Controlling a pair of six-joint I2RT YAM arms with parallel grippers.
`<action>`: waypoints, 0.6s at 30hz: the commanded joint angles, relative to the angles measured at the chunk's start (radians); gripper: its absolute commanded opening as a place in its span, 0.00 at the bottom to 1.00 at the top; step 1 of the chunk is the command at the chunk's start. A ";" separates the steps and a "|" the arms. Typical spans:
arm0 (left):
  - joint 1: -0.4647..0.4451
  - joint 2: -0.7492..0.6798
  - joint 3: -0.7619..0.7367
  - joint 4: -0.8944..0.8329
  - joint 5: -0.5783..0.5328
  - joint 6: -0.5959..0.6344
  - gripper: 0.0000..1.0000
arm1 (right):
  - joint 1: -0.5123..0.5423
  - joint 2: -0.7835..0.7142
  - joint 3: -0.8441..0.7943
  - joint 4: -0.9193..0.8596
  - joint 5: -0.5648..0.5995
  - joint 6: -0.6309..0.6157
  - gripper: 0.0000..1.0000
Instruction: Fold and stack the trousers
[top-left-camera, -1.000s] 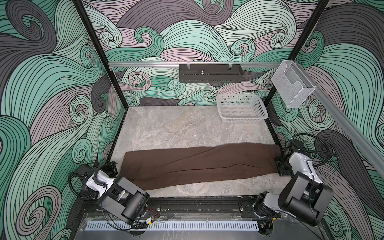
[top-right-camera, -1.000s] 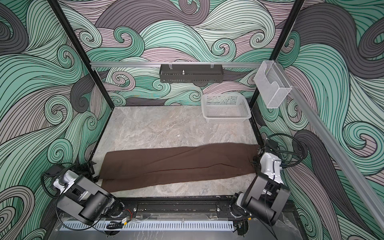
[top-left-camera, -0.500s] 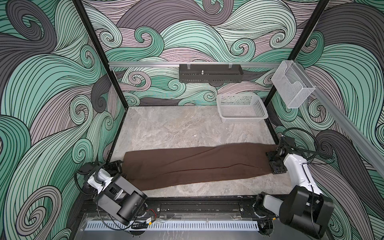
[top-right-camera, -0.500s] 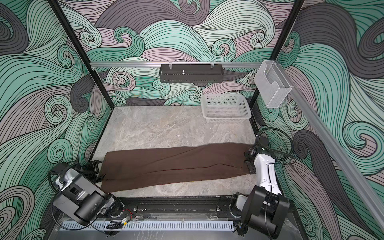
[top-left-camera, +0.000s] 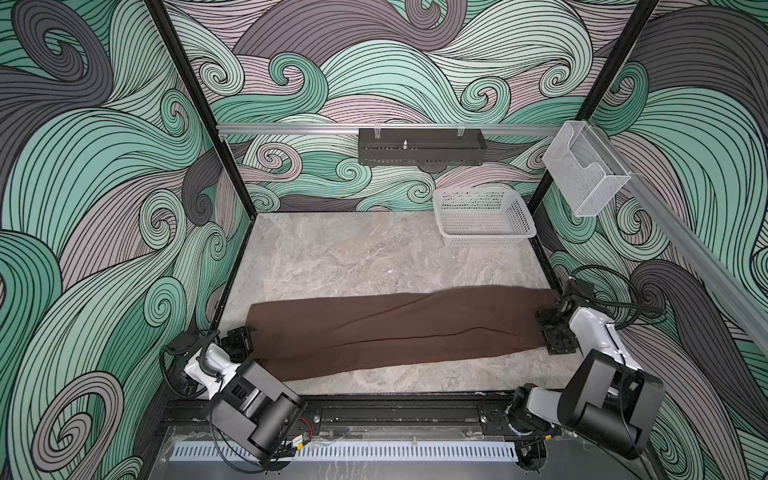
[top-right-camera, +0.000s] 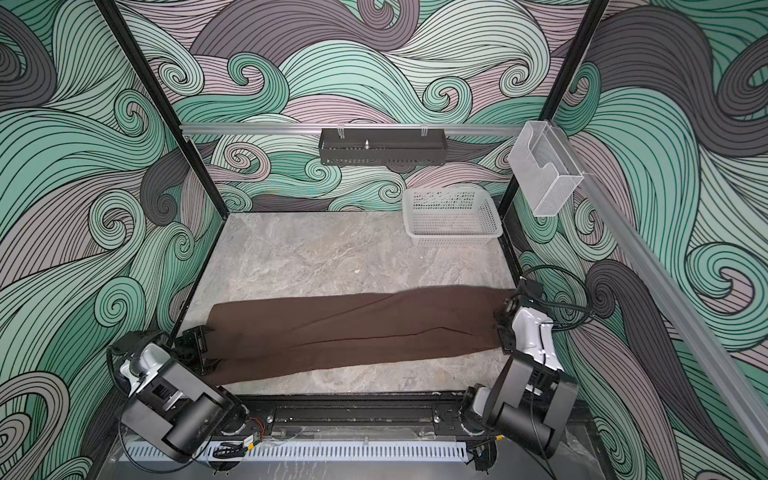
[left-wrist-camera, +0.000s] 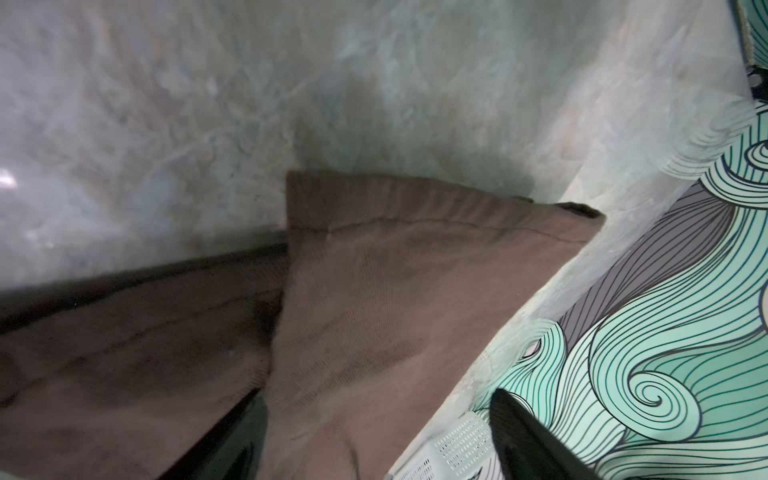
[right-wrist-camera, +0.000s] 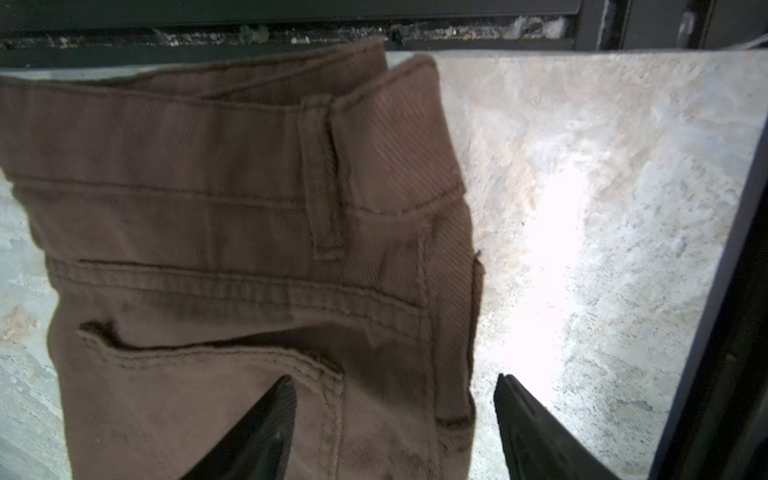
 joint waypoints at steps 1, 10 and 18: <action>-0.065 -0.011 -0.015 -0.037 -0.103 -0.035 0.89 | -0.004 0.027 -0.007 0.024 -0.046 0.007 0.76; -0.224 0.107 -0.075 0.181 -0.227 -0.174 0.88 | -0.003 0.057 0.018 0.041 -0.068 0.029 0.77; -0.319 0.411 0.053 0.378 -0.315 -0.222 0.86 | 0.010 0.154 0.022 0.144 -0.148 0.073 0.74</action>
